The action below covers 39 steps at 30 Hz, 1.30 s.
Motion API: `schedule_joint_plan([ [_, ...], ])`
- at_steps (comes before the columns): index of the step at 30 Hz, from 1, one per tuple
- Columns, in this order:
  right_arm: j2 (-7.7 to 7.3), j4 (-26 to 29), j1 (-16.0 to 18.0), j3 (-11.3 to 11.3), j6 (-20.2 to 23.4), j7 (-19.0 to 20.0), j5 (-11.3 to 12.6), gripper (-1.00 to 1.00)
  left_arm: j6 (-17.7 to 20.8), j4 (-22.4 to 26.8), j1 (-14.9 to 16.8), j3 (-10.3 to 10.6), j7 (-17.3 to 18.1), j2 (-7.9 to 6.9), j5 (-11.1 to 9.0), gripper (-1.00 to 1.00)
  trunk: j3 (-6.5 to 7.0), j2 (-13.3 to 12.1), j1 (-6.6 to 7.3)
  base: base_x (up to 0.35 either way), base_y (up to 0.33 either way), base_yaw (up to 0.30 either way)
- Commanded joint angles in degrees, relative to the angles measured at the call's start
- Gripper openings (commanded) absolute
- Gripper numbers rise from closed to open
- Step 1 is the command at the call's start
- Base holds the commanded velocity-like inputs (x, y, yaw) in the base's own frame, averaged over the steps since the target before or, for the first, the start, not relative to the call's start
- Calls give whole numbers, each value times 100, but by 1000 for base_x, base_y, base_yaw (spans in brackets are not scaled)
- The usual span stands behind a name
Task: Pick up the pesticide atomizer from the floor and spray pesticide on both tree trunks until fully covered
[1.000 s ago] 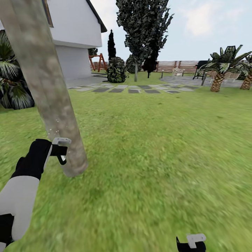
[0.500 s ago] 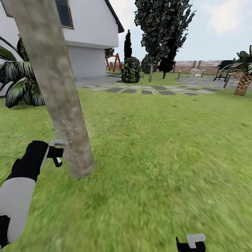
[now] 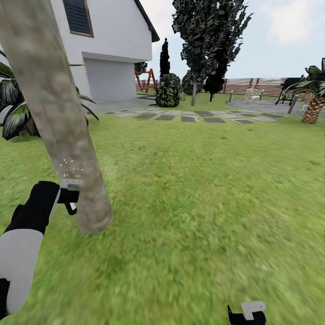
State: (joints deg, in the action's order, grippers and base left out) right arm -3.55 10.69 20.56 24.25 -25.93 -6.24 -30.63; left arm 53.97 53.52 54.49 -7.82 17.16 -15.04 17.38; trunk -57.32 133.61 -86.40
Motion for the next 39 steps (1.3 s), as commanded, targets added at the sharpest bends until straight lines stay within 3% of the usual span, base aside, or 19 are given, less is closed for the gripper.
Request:
schedule_joint_plan([
  [1, 2, 2, 0, 0, -1, 0, 3, 100, 0, 0, 0, 0, 0, 1, 2, -100, 0, 0, 0, 1, -273, 0],
  [8, 12, 3, 0, 0, -7, 0, 4, 100, 0, -77, -118, -32, -5, -26, 8, -100, 0, 0, 0, 1, -273, 134],
  [13, 21, 3, 0, 0, -9, 0, 0, 100, -56, -91, -509, -405, -240, -52, 4, -100, 0, 0, 0, 155, -231, 274],
  [20, 8, -1, 0, 0, -9, 0, -3, 100, -59, -88, -527, -424, -266, 60, -35, -100, 0, 0, 0, 241, -174, 76],
  [26, 3, -5, -1, 0, -9, 0, -4, 100, -79, -96, -669, -450, -258, -48, 9, -100, 0, 0, 0, 207, -194, 0],
  [32, 10, 0, 0, 0, -9, 0, 0, 100, -90, -96, -774, -412, -266, 48, -20, -100, 0, 0, 0, 15, -267, 0],
  [39, 21, -5, 0, 0, -9, 0, -4, 100, -97, -92, -780, -446, -262, -13, 7, -100, 0, 0, 0, 0, -271, 153],
])
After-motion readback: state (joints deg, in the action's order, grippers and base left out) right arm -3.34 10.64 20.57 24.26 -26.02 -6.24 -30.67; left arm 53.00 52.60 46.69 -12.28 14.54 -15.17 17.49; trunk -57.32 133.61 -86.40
